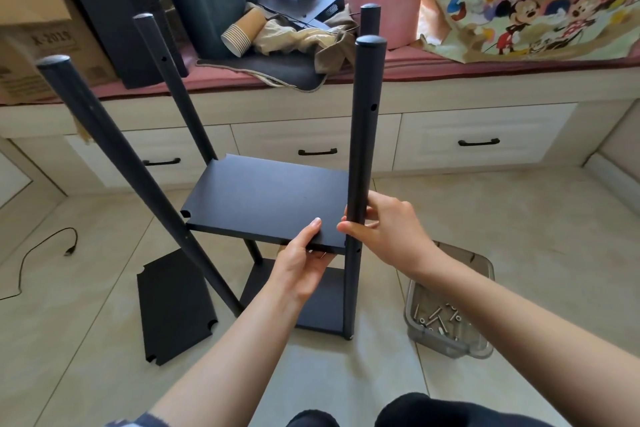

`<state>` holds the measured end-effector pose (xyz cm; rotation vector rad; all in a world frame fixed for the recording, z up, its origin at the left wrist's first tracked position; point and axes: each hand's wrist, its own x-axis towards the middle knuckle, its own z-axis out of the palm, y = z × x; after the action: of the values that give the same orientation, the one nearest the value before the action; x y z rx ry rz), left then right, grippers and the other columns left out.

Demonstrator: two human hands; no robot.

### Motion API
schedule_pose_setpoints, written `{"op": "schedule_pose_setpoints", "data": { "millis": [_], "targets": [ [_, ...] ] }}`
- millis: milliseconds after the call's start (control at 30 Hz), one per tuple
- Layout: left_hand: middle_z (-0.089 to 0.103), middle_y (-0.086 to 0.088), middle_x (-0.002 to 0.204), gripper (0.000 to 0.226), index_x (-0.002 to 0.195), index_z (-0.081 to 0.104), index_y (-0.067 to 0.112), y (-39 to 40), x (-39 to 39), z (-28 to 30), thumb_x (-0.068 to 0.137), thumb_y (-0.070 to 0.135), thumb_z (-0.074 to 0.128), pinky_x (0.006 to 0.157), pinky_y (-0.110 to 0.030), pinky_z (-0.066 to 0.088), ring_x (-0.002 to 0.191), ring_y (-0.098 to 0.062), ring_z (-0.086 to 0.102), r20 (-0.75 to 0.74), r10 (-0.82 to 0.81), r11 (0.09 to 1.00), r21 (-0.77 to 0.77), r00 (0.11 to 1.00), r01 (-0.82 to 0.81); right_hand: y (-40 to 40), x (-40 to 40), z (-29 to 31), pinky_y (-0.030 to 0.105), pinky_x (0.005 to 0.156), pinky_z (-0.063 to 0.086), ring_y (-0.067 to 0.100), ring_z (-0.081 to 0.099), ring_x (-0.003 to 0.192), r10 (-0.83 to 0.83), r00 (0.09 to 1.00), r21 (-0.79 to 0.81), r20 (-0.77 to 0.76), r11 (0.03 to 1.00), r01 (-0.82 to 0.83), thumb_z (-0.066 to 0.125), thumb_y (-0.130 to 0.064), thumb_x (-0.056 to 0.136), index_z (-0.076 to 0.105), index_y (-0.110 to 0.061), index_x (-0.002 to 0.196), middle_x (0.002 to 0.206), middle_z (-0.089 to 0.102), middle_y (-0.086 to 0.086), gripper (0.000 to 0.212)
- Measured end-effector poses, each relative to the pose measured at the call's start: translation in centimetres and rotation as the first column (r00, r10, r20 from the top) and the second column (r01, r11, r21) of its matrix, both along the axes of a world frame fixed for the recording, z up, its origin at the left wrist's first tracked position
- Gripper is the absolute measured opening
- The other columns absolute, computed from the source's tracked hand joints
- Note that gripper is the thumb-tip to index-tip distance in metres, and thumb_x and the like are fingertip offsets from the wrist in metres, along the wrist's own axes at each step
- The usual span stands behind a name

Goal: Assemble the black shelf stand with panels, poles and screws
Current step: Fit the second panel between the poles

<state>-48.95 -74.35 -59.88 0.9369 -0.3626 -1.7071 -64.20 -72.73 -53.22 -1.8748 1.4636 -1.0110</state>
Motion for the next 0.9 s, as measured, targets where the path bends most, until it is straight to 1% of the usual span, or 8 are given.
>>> {"op": "schedule_pose_setpoints", "data": {
  "millis": [133,267,400,467,533,667,800,900],
  "targets": [
    [0.071,-0.017,0.117,0.024,0.119,0.064,0.006,0.3,0.1,0.1,0.096,0.011,0.061,0.095,-0.043,0.055,0.105,-0.03,0.069,0.004,-0.024,1.0,-0.009,1.0,0.024,-0.2,-1.1,0.3,0.02,0.083,0.052,0.009,0.064,0.103,0.097,0.995,0.178,0.001,0.979,-0.096,0.077,-0.027,0.084,0.053,-0.038,0.105,0.107,0.067,-0.01,0.034],
    [0.072,-0.016,0.114,0.022,0.115,0.065,0.003,0.4,0.1,0.0,0.094,0.01,0.063,0.097,-0.044,0.054,0.101,-0.029,0.07,-0.026,-0.026,1.0,0.011,0.999,0.026,0.1,-3.0,-0.7,0.038,0.11,0.04,0.019,0.04,0.137,0.063,0.991,0.452,0.116,0.885,-0.109,0.081,-0.031,0.079,0.034,-0.037,0.139,0.146,0.039,-0.004,0.076],
    [0.069,-0.019,0.124,0.033,0.121,0.065,0.0,0.4,0.0,-0.3,0.091,0.013,0.066,0.106,-0.048,0.048,0.114,-0.034,0.066,-0.045,-0.031,0.999,0.005,0.999,0.031,1.5,-1.2,-2.2,0.021,0.094,0.042,-0.003,0.049,0.12,0.033,0.954,0.515,0.299,0.836,-0.191,0.082,-0.032,0.079,0.019,-0.041,0.15,0.138,0.046,-0.016,0.095],
    [0.068,-0.02,0.126,0.038,0.124,0.064,-0.001,0.5,0.0,-0.4,0.089,0.014,0.067,0.11,-0.049,0.045,0.119,-0.035,0.064,-0.061,-0.036,0.999,0.0,0.997,0.036,1.1,-0.1,-3.1,0.018,0.087,0.047,-0.003,0.06,0.111,0.041,0.894,0.486,0.447,0.827,-0.281,0.08,-0.013,0.079,0.027,-0.042,0.143,0.129,0.059,-0.011,0.088],
    [0.069,-0.02,0.124,0.035,0.122,0.063,0.0,0.4,0.1,-0.4,0.09,0.013,0.067,0.109,-0.048,0.046,0.118,-0.035,0.065,-0.075,-0.033,0.999,0.007,0.997,0.033,0.5,0.2,-3.7,0.025,0.084,0.051,0.016,0.065,0.102,-0.078,0.769,0.483,0.635,0.817,-0.316,0.068,0.003,0.066,0.024,-0.043,0.142,0.116,0.064,0.006,0.099],
    [0.072,-0.016,0.119,0.031,0.121,0.063,0.002,0.5,0.1,-0.3,0.091,0.011,0.066,0.104,-0.044,0.05,0.108,-0.03,0.069,-0.082,-0.019,1.0,0.022,0.996,0.021,0.2,-0.5,-4.2,0.041,0.097,0.045,0.027,0.063,0.108,-0.232,0.573,0.49,0.786,0.798,-0.349,0.056,0.0,0.062,0.015,-0.051,0.144,0.122,0.062,0.013,0.105],
    [0.071,-0.013,0.12,0.05,0.125,0.062,-0.001,0.4,0.2,-0.6,0.081,0.02,0.074,0.109,-0.04,0.046,0.115,-0.027,0.067,-0.021,-0.033,0.999,0.013,0.999,0.033,0.5,0.8,-3.7,0.018,0.08,0.048,0.013,0.064,0.103,-0.046,0.807,0.435,0.589,0.859,-0.269,0.073,-0.009,0.075,0.045,-0.039,0.133,0.107,0.067,-0.007,0.071],
    [0.068,-0.016,0.127,0.061,0.129,0.063,-0.002,0.5,0.4,-0.9,0.079,0.027,0.078,0.113,-0.04,0.044,0.12,-0.028,0.065,0.036,-0.062,0.998,0.015,0.997,0.062,0.4,2.8,-4.0,0.005,0.075,0.046,-0.003,0.06,0.103,-0.136,0.896,0.335,0.422,0.942,-0.014,0.074,-0.013,0.087,0.063,-0.02,0.125,0.11,0.063,-0.012,0.04]
  ]
}}
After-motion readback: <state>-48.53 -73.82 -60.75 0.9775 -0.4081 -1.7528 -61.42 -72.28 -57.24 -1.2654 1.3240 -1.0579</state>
